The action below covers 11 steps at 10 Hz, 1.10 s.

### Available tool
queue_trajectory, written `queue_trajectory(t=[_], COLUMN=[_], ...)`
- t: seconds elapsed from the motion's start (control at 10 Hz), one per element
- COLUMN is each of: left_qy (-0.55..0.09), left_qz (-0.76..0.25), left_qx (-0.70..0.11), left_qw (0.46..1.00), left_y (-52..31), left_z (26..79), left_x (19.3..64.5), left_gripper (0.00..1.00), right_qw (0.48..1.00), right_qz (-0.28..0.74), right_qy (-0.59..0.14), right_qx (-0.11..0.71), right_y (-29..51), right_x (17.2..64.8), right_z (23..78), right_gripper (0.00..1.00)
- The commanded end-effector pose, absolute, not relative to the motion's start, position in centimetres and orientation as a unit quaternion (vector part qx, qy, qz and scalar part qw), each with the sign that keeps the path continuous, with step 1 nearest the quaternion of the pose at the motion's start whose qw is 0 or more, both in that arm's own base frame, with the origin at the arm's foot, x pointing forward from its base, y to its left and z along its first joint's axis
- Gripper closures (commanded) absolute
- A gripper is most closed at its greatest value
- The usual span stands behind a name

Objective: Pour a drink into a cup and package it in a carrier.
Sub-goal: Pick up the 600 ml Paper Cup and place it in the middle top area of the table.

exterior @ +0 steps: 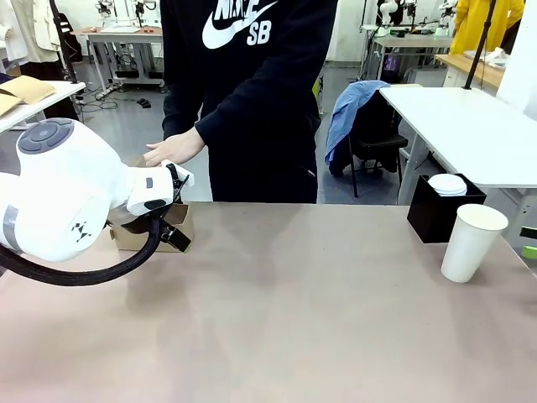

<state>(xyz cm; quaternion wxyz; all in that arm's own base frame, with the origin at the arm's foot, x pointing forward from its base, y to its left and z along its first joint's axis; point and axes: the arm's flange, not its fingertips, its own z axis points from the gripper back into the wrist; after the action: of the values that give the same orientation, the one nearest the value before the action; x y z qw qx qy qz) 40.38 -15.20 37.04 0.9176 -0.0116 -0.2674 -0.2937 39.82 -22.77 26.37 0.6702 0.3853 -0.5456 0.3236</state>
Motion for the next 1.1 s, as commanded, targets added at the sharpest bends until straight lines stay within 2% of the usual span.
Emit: queue_trajectory(t=[0.0, 0.3, 1.0], left_qy=[-0.267, -0.267, -0.267], left_qz=[-0.294, -0.294, -0.294], left_qx=[-0.012, -0.012, -0.012], left_qw=[0.918, 0.918, 0.918], left_y=[-15.2, -15.2, -15.2], left_z=[37.0, 37.0, 37.0], left_x=[40.4, 40.4, 40.4], left_gripper=[0.0, 0.0, 0.0], right_qw=[0.652, 0.641, 0.642], right_qz=[0.328, 0.325, 0.334], right_qy=[-0.57, -0.595, -0.576], right_qx=[0.377, 0.36, 0.38], right_y=[-21.4, -18.5, -14.9], right_x=[40.6, 41.0, 42.2], right_z=[26.1, 25.4, 23.7], right_gripper=[0.0, 0.0, 0.0])
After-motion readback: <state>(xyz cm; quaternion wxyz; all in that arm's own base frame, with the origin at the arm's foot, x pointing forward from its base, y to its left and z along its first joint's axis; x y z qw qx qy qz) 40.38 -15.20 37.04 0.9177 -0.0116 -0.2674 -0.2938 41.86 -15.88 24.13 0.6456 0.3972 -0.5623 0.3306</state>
